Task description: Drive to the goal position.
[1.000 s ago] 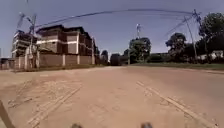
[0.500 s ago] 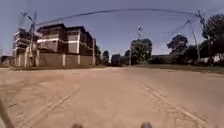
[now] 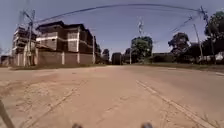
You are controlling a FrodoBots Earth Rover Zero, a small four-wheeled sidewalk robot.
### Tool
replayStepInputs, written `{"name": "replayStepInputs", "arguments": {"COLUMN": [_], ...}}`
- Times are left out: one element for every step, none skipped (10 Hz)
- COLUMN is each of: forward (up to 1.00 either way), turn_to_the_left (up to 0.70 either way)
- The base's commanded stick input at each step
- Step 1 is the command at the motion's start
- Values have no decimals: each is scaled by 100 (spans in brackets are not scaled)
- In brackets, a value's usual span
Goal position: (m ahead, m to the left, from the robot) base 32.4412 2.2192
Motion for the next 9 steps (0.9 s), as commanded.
{"name": "replayStepInputs", "arguments": {"forward": [85,85,85,85,85,85,85,85,85], "turn_to_the_left": [0,0,0,0,0,0,0,0,0]}}
